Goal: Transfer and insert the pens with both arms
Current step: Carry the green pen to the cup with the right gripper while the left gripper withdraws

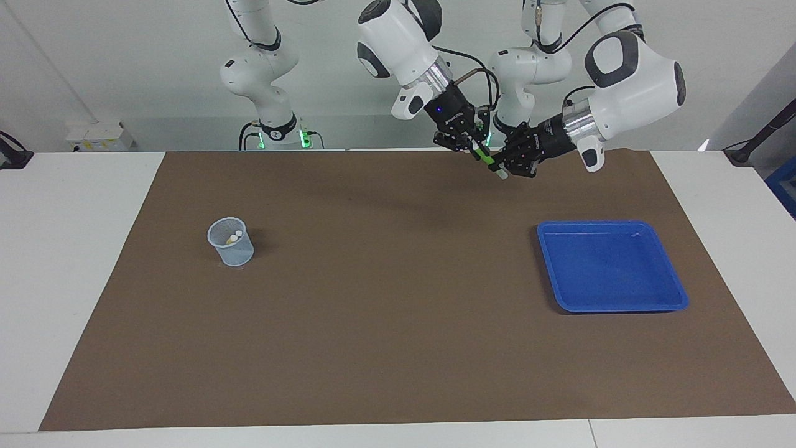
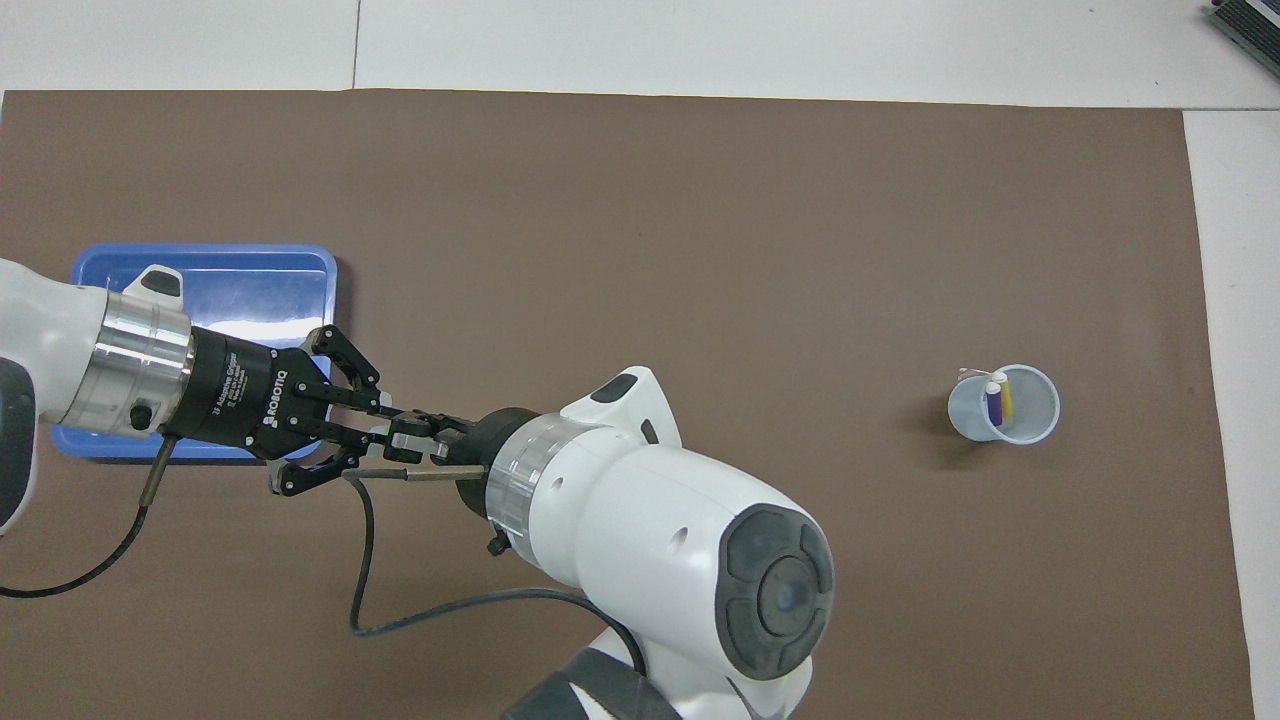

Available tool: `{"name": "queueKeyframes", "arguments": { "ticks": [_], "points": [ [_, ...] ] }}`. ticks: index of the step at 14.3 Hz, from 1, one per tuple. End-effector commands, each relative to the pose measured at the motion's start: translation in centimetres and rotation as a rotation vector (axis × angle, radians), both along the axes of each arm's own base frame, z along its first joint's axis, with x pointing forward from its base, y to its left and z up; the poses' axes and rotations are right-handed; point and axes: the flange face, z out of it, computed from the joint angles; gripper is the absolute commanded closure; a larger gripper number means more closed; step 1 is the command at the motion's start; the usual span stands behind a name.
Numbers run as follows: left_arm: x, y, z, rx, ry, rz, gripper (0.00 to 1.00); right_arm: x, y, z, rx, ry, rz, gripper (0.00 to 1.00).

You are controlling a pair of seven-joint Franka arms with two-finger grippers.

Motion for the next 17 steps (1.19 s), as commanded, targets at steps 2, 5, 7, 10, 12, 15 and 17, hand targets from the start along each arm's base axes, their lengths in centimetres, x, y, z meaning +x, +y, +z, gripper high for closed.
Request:
{"name": "queueKeyframes", "arguments": {
  "ticks": [2, 5, 7, 10, 12, 15, 17],
  "points": [
    [-1.6, -1.0, 1.1, -0.017, -0.016, -0.018, 0.0, 0.7, -0.8, -0.6, -0.108, 0.001, 0.05, 1.0],
    [-1.6, -0.7, 1.2, -0.018, -0.063, -0.064, 0.0, 1.4, -3.6, 0.0, -0.25, -0.006, 0.122, 1.0],
    [-1.2, 0.4, 1.0, 0.059, -0.1, -0.091, 0.0, 2.1, -7.0, 0.0, -0.343, 0.031, 0.232, 1.0],
    [-0.9, 2.0, 0.4, 0.22, -0.176, -0.188, 0.0, 3.2, -14.2, 0.3, -0.56, 0.053, 0.406, 1.0],
    [-0.1, 3.6, 0.2, 0.289, -0.225, -0.192, 0.0, 4.8, -19.9, -0.6, -0.679, 0.056, 0.575, 1.0],
    [1.4, 8.4, 1.2, 0.325, -0.257, -0.089, 0.0, 7.2, -27.3, -1.4, -0.8, 0.052, 0.747, 1.0],
    [1.8, 10.3, 2.0, 0.33, -0.268, -0.05, 0.0, 7.5, -31.4, -2.8, -0.887, 0.036, 0.892, 1.0]
  ]
}}
